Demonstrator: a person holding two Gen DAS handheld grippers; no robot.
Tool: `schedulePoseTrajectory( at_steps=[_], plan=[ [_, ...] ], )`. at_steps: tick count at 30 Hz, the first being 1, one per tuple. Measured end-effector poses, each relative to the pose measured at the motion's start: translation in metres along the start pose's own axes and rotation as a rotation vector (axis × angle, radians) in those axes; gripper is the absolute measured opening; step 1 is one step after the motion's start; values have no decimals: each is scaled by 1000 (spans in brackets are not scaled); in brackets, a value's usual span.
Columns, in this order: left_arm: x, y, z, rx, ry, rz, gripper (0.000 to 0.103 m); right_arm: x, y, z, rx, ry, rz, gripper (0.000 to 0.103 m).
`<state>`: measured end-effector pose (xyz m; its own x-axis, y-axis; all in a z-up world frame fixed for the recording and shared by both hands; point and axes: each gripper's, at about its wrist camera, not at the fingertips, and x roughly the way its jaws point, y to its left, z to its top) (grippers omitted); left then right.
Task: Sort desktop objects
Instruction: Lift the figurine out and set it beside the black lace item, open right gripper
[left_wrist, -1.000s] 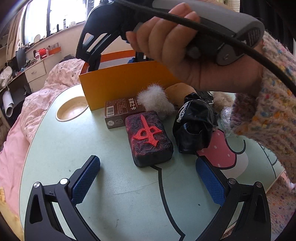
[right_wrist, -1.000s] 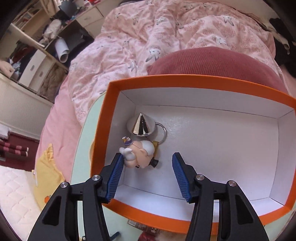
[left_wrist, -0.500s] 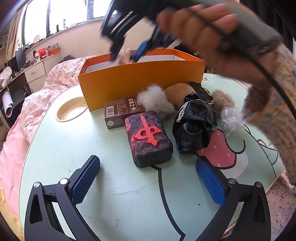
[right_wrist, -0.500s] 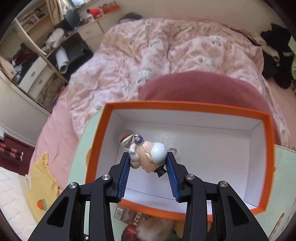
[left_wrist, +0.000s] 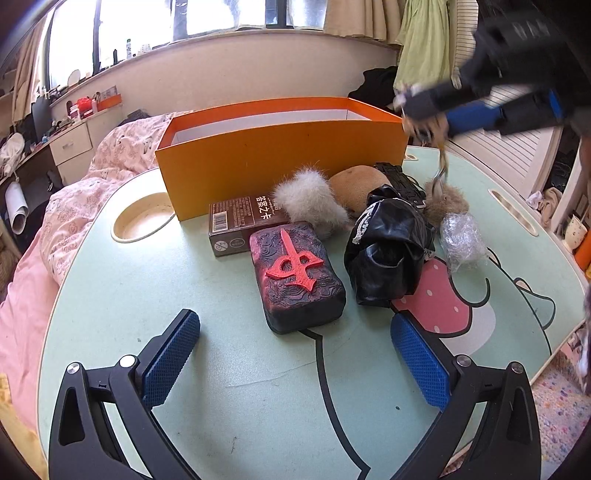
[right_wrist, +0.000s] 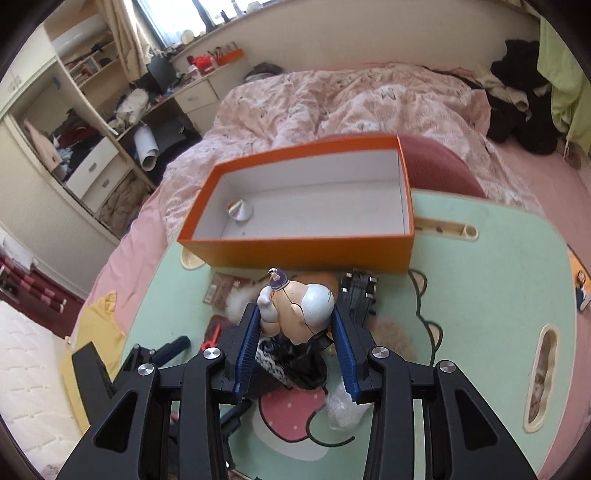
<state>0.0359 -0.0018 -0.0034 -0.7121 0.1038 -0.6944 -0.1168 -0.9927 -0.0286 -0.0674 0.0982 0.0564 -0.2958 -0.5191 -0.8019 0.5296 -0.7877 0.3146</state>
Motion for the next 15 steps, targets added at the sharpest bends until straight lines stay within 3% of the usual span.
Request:
schedulePoseTrajectory(
  at_steps=[8, 12, 15],
  plan=[
    [0, 0, 0, 0, -1, 0, 103, 18, -9, -27, 4, 21, -30, 40],
    [0, 0, -1, 0, 0, 0, 103, -5, -7, -40, -22, -61, -55, 64],
    [0, 0, 0, 1, 0, 0, 103, -20, -4, -60, -55, -107, -114, 66]
  ],
)
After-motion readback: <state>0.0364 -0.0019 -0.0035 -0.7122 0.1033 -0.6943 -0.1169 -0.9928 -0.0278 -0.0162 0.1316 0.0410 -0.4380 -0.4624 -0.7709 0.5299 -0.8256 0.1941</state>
